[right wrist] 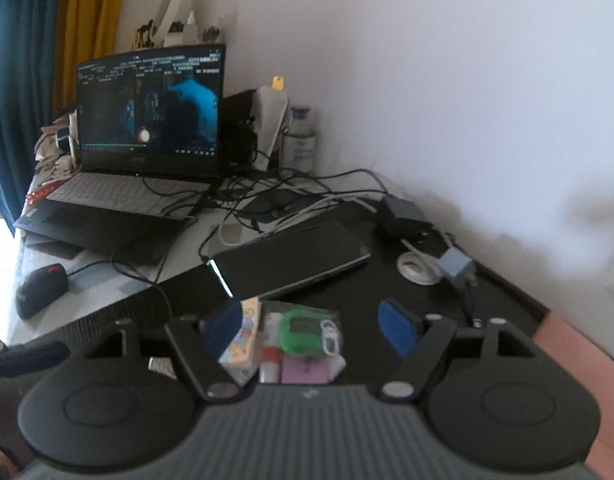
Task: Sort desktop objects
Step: 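Swing the right tool over the items and grasp the green packet, then lift the green packet with the right tool toward the pink box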
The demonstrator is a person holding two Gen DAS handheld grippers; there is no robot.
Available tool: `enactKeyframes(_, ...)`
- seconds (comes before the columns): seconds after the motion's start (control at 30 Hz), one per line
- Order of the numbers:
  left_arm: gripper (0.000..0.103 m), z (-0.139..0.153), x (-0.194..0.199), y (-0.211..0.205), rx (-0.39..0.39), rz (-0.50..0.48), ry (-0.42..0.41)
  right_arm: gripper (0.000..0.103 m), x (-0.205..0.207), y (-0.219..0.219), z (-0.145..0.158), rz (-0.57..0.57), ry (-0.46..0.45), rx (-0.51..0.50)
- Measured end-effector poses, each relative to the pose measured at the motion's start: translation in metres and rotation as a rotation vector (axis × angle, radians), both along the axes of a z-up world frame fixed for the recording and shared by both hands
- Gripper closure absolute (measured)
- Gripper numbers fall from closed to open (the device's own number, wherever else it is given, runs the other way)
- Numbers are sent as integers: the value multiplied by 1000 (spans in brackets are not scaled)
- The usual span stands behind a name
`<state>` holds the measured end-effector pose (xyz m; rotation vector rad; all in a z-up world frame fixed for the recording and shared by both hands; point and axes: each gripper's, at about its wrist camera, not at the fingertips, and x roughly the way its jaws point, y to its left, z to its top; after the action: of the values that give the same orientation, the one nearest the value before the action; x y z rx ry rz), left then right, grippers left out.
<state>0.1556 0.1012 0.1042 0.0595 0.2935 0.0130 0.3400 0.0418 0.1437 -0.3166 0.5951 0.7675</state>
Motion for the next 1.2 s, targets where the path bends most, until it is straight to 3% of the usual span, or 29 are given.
enactKeyframes(0.2,0,1,-1,5,-17,46,-8,28,33,15,-14,-35,162,20)
enactKeyframes(0.43,0,2,-4,2,-10,18,-21,29,49,27,-35,-68,238,-28)
enactKeyframes(0.63,0,2,-4,-1,-4,9,-25,41,41,38,-46,-53,213,-84)
enactKeyframes(0.8,0,2,-3,1,-14,3,-22,59,38,36,-44,-61,203,-74)
enactKeyframes(1.2,0,1,-5,2,-9,-1,-38,64,23,17,-15,-71,143,5)
